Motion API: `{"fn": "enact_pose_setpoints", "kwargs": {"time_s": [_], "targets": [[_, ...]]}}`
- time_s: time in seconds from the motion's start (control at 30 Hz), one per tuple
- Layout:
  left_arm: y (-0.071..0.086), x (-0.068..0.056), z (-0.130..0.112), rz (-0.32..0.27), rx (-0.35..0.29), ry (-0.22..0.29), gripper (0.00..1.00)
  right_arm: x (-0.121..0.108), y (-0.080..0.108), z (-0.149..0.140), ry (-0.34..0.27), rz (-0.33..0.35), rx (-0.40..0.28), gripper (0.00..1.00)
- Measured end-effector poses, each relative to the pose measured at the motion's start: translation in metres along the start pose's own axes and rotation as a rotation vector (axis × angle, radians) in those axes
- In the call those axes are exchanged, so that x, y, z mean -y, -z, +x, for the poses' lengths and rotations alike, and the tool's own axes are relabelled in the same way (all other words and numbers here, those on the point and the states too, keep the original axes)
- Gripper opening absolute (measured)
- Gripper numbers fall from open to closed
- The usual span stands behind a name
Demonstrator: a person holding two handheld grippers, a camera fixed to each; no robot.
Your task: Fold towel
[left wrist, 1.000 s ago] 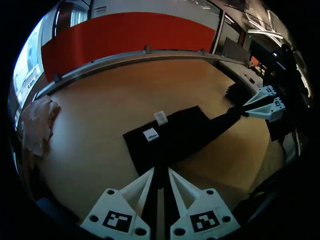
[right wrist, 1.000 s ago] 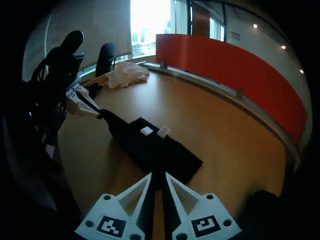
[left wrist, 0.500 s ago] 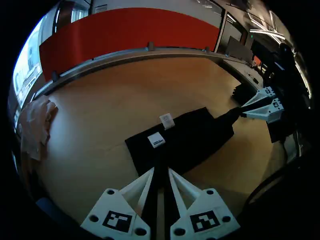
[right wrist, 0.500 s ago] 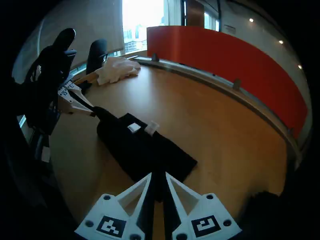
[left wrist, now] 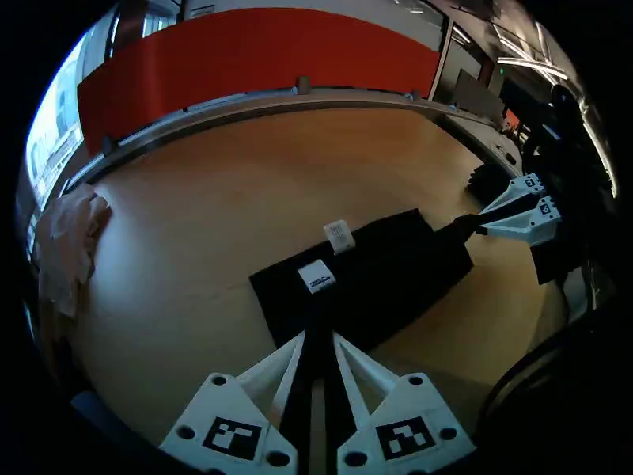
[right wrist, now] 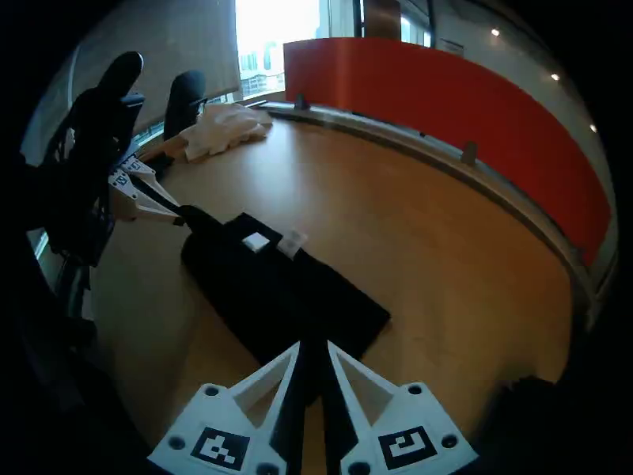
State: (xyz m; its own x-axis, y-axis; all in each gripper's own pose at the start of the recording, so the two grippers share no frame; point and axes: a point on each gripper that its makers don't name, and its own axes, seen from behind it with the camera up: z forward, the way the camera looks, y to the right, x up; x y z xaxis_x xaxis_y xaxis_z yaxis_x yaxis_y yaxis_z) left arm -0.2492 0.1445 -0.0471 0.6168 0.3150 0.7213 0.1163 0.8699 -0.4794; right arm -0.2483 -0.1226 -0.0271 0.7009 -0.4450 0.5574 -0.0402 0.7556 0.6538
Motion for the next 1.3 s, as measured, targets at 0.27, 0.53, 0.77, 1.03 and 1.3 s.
{"fn": "enact_pose_setpoints", "kwargs": {"time_s": [0.27,0.53,0.77,1.03,1.3], "targets": [[-0.021,0.005,-0.008,0.014,0.025,-0.001,0.09,-0.009,-0.016,-0.008,-0.022,-0.02,0.018,0.1],[-0.033,0.011,-0.009,0.03,0.032,-0.014,0.11,-0.016,-0.027,-0.01,-0.035,-0.036,0.027,0.1],[-0.045,0.024,-0.007,0.071,0.031,-0.037,0.34,-0.026,-0.037,-0.01,-0.048,-0.071,0.037,0.31],[-0.05,0.038,-0.009,0.115,0.039,-0.022,0.42,-0.038,-0.044,-0.015,-0.063,-0.115,0.049,0.6],[-0.051,0.041,-0.008,0.124,0.045,-0.024,0.45,-0.044,-0.044,-0.017,-0.052,-0.134,0.056,0.67]]}}
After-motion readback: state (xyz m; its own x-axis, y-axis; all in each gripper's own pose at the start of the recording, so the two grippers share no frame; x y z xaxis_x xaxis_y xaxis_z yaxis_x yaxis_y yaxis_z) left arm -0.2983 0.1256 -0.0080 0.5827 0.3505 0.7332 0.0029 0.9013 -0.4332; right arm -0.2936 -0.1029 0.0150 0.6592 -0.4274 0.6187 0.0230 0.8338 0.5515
